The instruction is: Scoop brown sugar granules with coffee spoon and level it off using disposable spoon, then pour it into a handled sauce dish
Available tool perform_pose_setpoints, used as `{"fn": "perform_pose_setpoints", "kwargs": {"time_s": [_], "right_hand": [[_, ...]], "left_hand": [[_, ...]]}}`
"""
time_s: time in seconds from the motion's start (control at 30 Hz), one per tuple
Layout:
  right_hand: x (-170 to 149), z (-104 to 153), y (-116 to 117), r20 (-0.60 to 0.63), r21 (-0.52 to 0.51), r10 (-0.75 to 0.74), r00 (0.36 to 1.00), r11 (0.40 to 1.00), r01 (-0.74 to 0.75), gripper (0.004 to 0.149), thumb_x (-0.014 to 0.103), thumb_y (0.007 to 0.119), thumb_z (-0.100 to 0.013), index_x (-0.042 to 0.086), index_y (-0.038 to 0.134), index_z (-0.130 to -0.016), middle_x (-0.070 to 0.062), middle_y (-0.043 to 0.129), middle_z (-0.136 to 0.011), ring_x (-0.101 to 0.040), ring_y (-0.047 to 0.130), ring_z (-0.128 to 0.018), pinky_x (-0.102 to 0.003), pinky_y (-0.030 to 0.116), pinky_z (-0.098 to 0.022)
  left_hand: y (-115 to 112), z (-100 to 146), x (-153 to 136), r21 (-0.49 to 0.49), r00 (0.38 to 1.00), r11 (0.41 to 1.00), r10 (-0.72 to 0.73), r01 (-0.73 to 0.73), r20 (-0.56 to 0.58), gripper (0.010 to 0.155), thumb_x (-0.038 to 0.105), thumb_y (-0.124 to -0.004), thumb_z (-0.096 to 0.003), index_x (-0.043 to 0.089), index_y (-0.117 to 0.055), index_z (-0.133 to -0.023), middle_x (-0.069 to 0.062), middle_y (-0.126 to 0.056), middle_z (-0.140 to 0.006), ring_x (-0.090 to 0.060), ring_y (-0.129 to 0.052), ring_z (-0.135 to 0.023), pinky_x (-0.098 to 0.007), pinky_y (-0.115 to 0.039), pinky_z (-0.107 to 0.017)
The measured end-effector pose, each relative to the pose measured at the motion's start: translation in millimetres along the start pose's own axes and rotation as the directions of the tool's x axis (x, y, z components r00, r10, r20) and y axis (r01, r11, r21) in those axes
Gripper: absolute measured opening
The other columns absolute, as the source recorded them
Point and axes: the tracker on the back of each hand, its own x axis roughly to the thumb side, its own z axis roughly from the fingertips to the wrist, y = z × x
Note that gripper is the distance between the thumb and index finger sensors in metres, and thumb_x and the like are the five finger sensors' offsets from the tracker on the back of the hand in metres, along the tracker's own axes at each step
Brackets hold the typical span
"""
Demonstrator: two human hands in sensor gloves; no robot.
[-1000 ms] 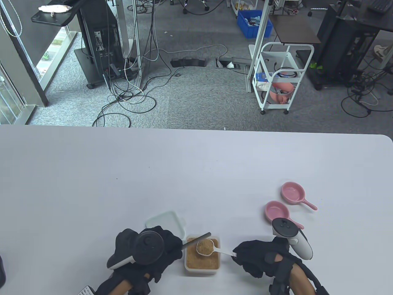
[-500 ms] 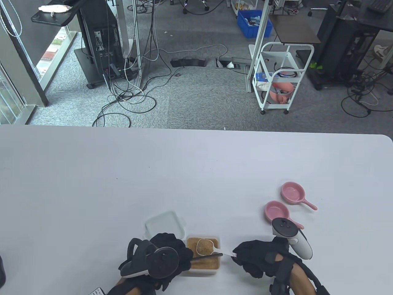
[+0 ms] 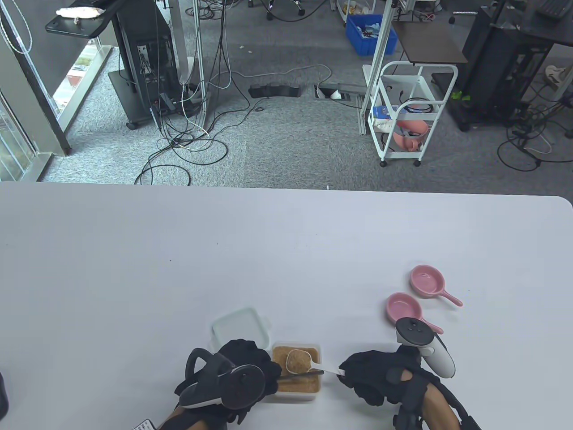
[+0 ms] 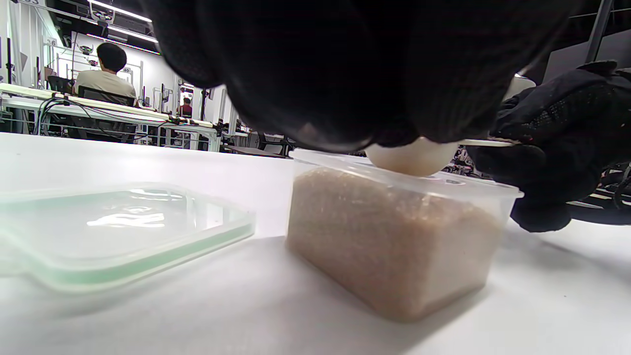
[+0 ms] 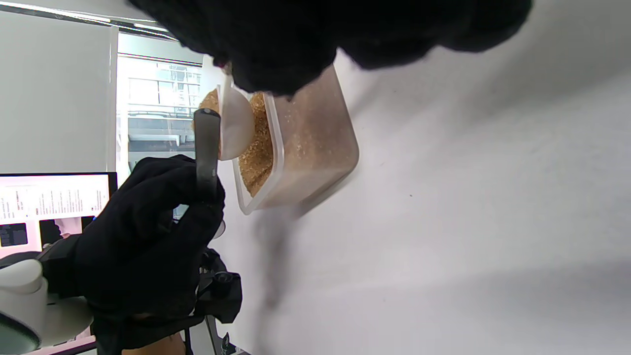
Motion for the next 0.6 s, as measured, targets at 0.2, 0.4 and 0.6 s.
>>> {"fn": "perform_pose_setpoints", "kwargs": {"time_s": [0.2,0.4,0.6], "right_hand": [[0.0,-0.3,0.6,-0.002,0.009,0.002,1.000,1.000,-0.002,0.043,0.036,0.074,-0.052,0.010,0.085,-0.085,0.001,0.095,-0.043,-0.023,0.091,-0.024,-0.055,0.072,-0.048],[0.0,-0.6,1.0,-0.003,0.014,0.005,1.000,1.000,-0.005,0.043,0.036,0.074,-0.052,0.010,0.085,-0.085,0.001,0.094,-0.042,-0.023,0.091,-0.023,-0.055,0.073,-0.048],[0.2,-0.6,1.1,-0.002,0.015,0.005,1.000,1.000,-0.005,0.043,0.036,0.074,-0.052,0.010,0.085,-0.085,0.001,0.094,-0.042,-0.023,0.091,-0.023,-0.055,0.073,-0.048]], "left_hand": [[1.1,0.1,-0.3,-0.007,1.000,1.000,0.000,0.000,-0.007,0.042,0.053,-0.086,-0.0423,0.042,-0.090,-0.082,0.014,-0.095,-0.075,-0.012,-0.097,-0.071,-0.045,-0.072,-0.076],[2.0,0.1,-1.5,-0.010,1.000,1.000,-0.002,0.002,-0.019,0.042,0.054,-0.085,-0.0423,0.042,-0.090,-0.082,0.014,-0.095,-0.075,-0.012,-0.097,-0.071,-0.045,-0.072,-0.076],[2.4,-0.1,-3.4,-0.010,1.000,1.000,0.004,-0.004,-0.030,0.042,0.054,-0.085,-0.0424,0.043,-0.090,-0.083,0.014,-0.095,-0.075,-0.012,-0.097,-0.071,-0.045,-0.072,-0.075]]}}
